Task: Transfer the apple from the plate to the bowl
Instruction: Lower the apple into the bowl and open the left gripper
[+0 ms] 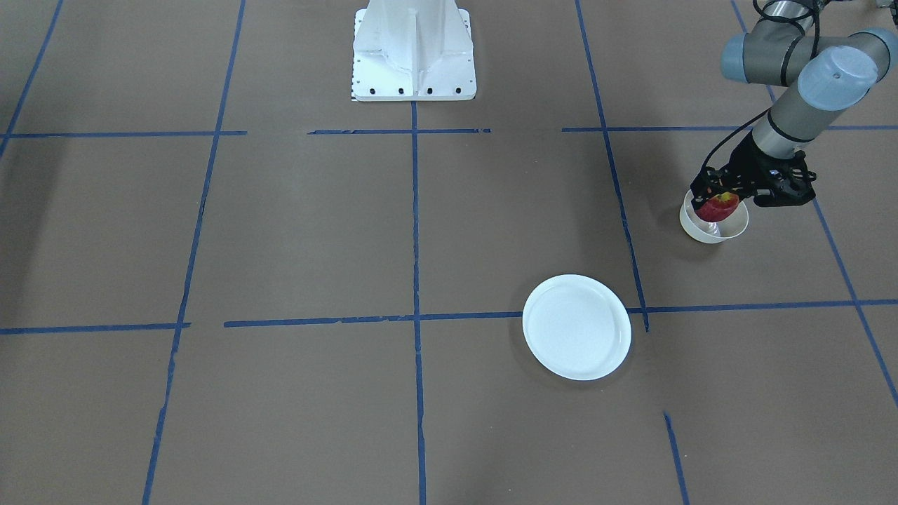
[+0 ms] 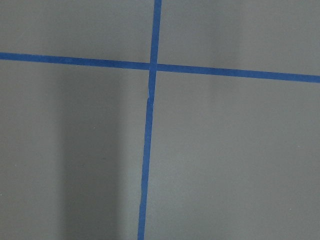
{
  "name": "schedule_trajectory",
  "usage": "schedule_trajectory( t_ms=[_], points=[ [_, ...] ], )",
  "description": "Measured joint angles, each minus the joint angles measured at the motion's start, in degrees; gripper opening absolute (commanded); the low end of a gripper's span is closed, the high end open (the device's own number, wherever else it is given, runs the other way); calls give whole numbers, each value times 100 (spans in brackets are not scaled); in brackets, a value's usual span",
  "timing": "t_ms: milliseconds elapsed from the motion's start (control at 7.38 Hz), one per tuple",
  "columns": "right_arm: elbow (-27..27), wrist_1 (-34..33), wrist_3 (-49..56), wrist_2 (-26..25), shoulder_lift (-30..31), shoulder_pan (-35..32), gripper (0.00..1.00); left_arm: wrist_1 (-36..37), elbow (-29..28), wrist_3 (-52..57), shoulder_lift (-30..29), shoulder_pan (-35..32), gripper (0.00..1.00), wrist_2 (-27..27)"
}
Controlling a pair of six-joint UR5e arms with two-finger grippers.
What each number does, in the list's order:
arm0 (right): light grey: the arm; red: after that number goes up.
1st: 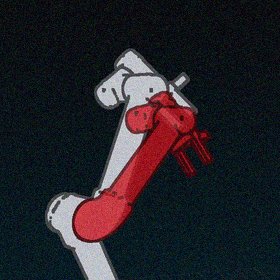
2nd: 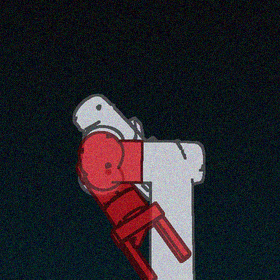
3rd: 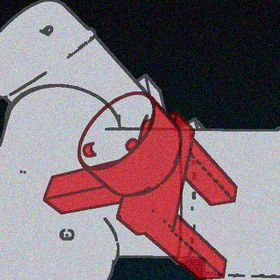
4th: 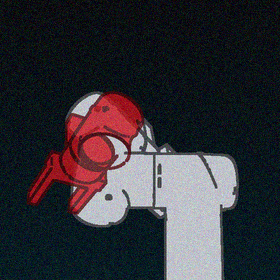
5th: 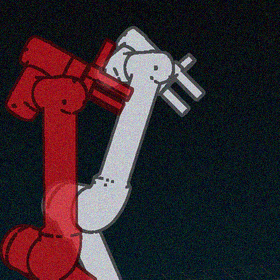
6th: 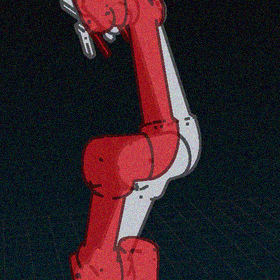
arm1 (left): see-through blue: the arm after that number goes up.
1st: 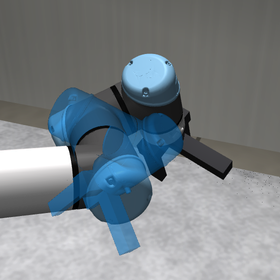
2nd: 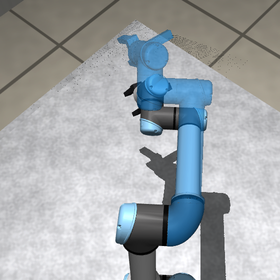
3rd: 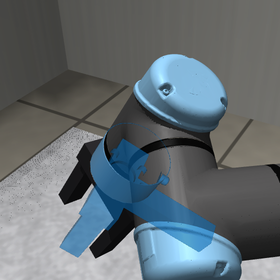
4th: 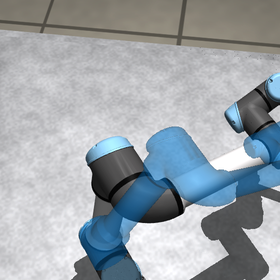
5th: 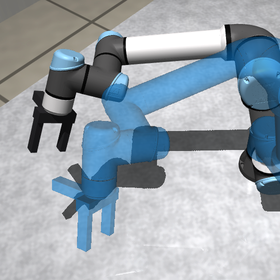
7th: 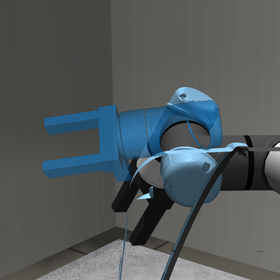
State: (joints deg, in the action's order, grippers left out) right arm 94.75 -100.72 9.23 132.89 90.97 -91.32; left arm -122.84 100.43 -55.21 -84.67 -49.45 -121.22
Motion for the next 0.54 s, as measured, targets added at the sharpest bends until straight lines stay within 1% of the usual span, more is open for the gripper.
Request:
schedule_trajectory(
  t_ms=[271,542],
  points=[
    [0,0,0,0,0,0,100,1,3,19,-9,0,100,0],
    [0,0,0,0,0,0,100,45,226,34,9,-41,100,-116]
  ],
)
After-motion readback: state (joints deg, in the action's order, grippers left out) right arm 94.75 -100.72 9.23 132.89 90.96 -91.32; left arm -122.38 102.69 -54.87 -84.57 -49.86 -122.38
